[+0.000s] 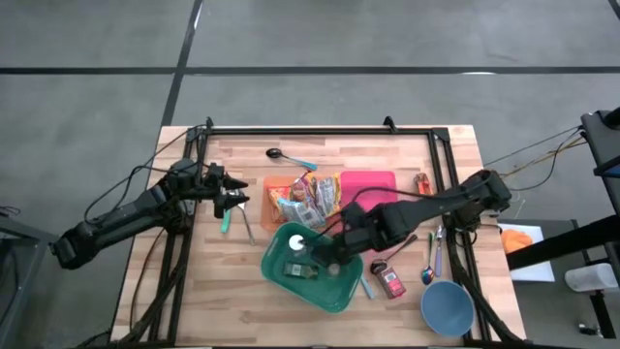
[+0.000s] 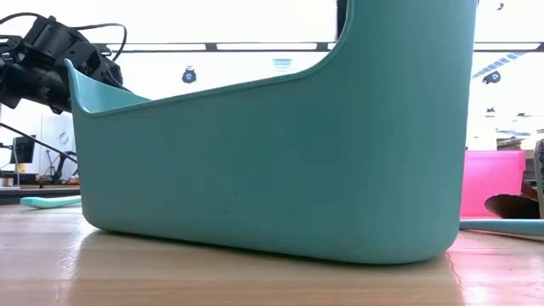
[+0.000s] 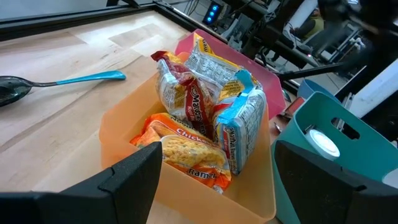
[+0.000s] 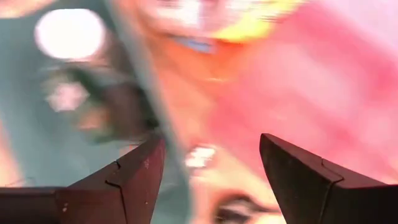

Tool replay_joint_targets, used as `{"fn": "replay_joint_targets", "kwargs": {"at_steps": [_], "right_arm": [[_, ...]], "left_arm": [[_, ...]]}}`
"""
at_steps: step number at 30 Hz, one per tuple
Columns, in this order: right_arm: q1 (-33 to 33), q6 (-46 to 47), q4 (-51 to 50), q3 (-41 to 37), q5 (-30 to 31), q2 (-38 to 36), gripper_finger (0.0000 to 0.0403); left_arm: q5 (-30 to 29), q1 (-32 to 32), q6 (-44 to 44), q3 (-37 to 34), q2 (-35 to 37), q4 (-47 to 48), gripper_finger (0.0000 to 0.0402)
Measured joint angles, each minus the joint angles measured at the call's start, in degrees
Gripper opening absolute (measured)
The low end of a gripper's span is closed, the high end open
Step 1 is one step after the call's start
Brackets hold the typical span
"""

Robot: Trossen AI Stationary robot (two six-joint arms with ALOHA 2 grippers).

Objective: Pick & Place Food Item
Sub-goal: Put the orange seasoning pack into the green bin

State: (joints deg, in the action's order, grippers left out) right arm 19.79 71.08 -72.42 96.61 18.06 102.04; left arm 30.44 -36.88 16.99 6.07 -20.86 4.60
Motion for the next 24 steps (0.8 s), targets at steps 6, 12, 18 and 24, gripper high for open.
{"fn": "replay_joint_targets", "kwargs": {"at_steps": [6, 12, 18, 24], "right_arm": [[0.07, 12.85, -18.08, -0.4, 4.93, -4.82, 0.026], [-0.66, 14.84, -17.63, -7.46, 5.01, -11.12, 0.026], [-1.42, 17.82, -17.68, -22.26, 0.77, -17.64, 0.026], [-1.45, 24.17, -17.67, -35.17, -0.17, -25.82, 0.026]], "left_arm": [[0.02, 0.02, 0.0, 0.0, 0.02, 0.02, 0.0315], [0.02, 0.02, 0.0, 0.0, 0.02, 0.02, 0.0315], [0.01, 0.0, 0.0, 0.0, 0.03, 0.04, 0.0315], [-0.01, 0.0, 0.0, 0.0, 0.0, 0.08, 0.0315]]}}
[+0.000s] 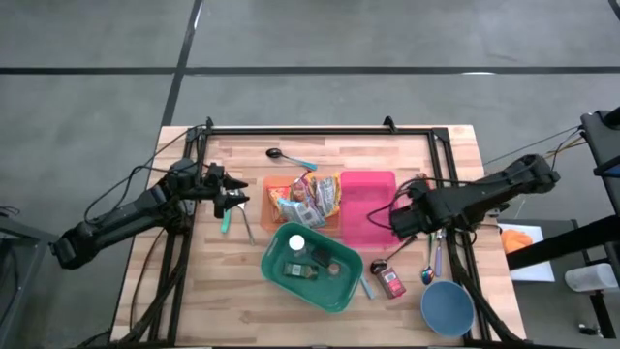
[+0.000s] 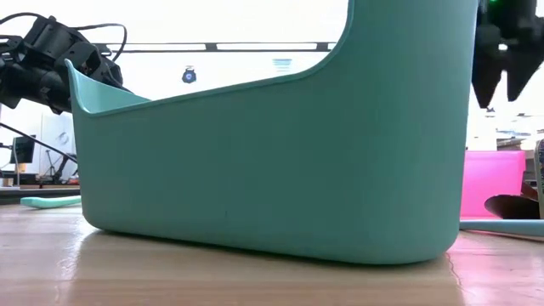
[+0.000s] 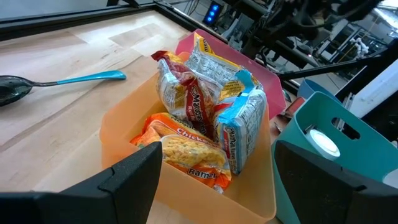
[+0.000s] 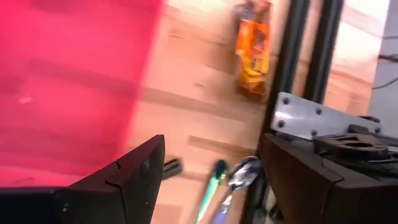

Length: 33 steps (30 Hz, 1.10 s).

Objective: Pick & Place Food Item
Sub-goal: Put the orange seasoning pack into the green bin

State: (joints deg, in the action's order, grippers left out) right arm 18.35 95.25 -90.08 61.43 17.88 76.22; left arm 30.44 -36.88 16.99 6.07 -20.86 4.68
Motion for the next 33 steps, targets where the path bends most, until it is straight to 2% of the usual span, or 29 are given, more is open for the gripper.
{"fn": "replay_joint_targets", "kwargs": {"at_steps": [6, 10, 12, 16, 24, 27, 33], "right_arm": [[-0.59, 4.71, 1.5, -11.25, 0.04, -9.37, 0.026], [-2.39, 2.01, 6.26, -16.71, -0.15, -13.58, 0.026], [-4.21, -2.05, 6.67, -15.87, -0.35, -13.64, 0.0256], [-9.19, -10.04, 7.02, -14.76, 3.06, -12.14, 0.0229], [-23.59, -31.53, 11.86, -9.85, 0.25, -7.16, 0.0171], [-26.81, -35.39, 13.29, -7.52, 0.25, -5.57, 0.0157], [-29.94, -37.38, 13.94, -3.29, 1.93, -3.64, 0.0135]], "left_arm": [[0.02, 0.0, 0.0, 0.0, 0.0, 0.0, 0.0315], [0.0, 0.0, 0.0, 0.0, 0.0, -0.02, 0.0315], [0.02, 0.02, 0.0, 0.0, 0.0, -0.02, 0.0315], [0.02, 0.02, 0.0, 0.0, 0.01, 0.07, 0.0315], [0.0, 0.02, 0.0, 0.0, 0.0, 0.09, 0.0315], [0.01, 0.02, 0.0, 0.0, 0.0, 0.09, 0.0315], [0.02, 0.02, 0.0, 0.0, 0.0, 0.09, 0.0315]]}}
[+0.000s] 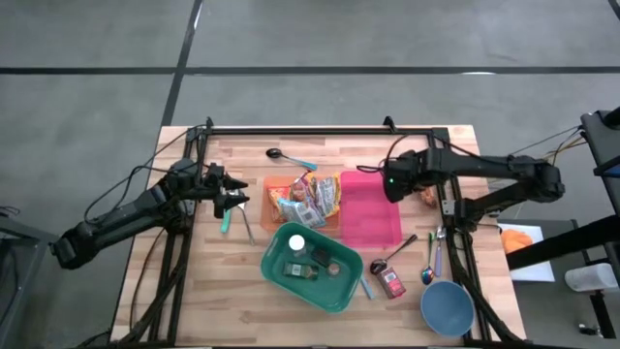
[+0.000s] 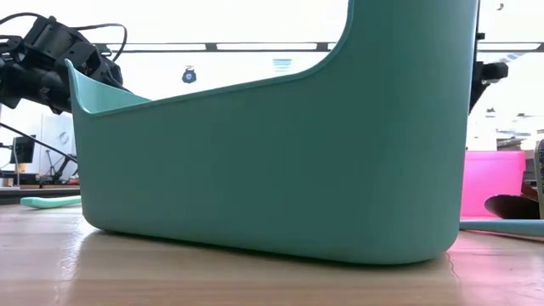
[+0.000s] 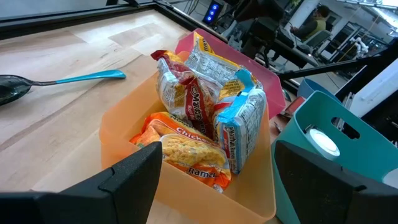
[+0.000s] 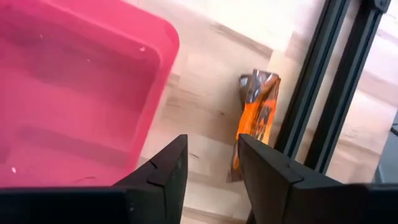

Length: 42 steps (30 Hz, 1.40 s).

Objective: Pick & Place Food Item
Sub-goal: Put the orange seasoning pack into the green bin

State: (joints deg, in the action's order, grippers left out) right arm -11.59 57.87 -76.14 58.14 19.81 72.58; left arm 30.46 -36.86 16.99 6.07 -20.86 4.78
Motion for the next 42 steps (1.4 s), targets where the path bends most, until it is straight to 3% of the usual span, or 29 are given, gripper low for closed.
{"fn": "replay_joint_targets", "kwargs": {"at_steps": [8, 24, 27, 35, 42], "right_arm": [[-1.28, -3.45, 0.07, 1.9, 1.22, 2.22, 0.0102], [-1.87, 17.73, -0.21, -1.82, -3.2, 2.5, 0.0095], [-1.87, 20.51, -0.27, -2.28, -3.26, 2.89, 0.0114], [-2.05, 21.77, -1.06, -2.79, -4.46, 4.27, 0.022], [-4.69, 19.25, -2.94, -4.36, -3.98, 4.12, 0.0232]], "left_arm": [[0.0, 0.0, 0.0, 0.0, 0.0, 0.0, 0.0315], [-0.02, -0.02, 0.0, 0.0, 0.0, 0.0, 0.0315], [0.0, -0.02, 0.0, 0.0, 0.0, 0.0, 0.0315], [-0.01, -0.02, 0.0, 0.0, 0.0, 0.0, 0.0315], [0.0, -0.02, 0.0, 0.0, 0.0, 0.0, 0.0315]]}}
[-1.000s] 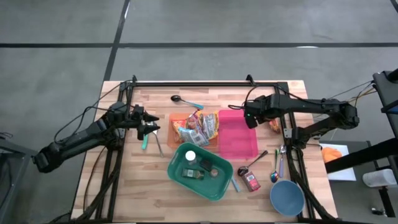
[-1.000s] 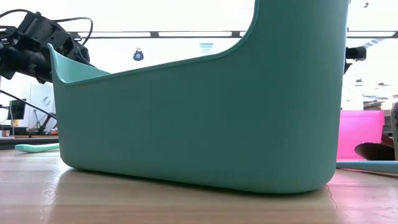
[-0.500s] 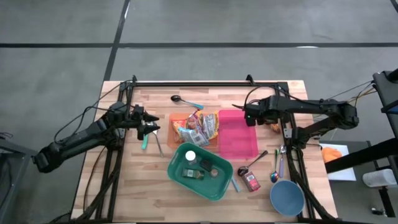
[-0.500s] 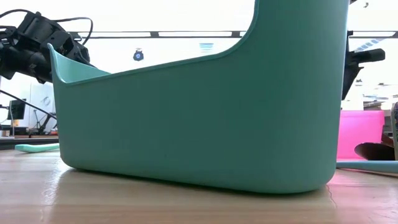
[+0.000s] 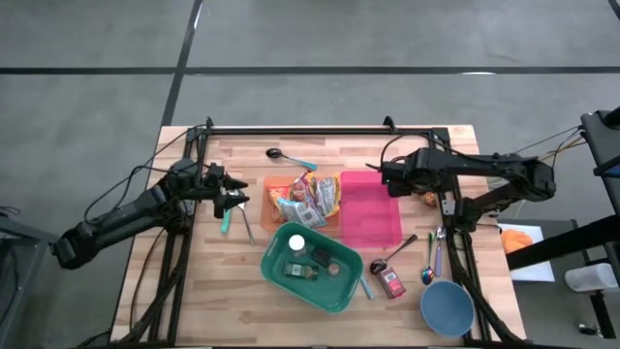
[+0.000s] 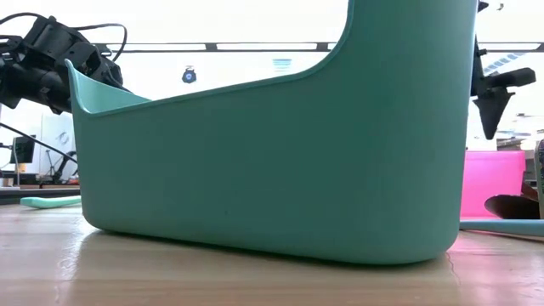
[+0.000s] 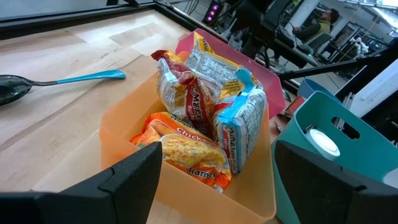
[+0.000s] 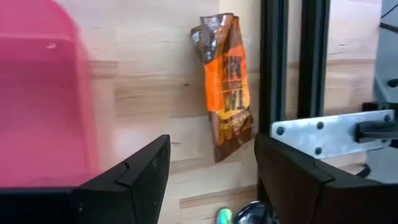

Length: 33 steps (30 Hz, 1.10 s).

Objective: Pick & Place Food Item
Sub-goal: Put the orange seasoning pack into the green bin

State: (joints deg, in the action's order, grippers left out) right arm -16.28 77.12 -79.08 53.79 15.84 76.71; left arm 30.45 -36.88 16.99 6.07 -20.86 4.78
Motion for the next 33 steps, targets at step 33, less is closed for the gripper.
{"fn": "replay_joint_targets", "kwargs": {"at_steps": [33], "right_arm": [[-6.39, -5.62, 11.16, -13.82, -1.41, 1.88, 0.0232]], "left_arm": [[-0.01, 0.02, 0.0, 0.0, 0.0, 0.01, 0.0315]]}}
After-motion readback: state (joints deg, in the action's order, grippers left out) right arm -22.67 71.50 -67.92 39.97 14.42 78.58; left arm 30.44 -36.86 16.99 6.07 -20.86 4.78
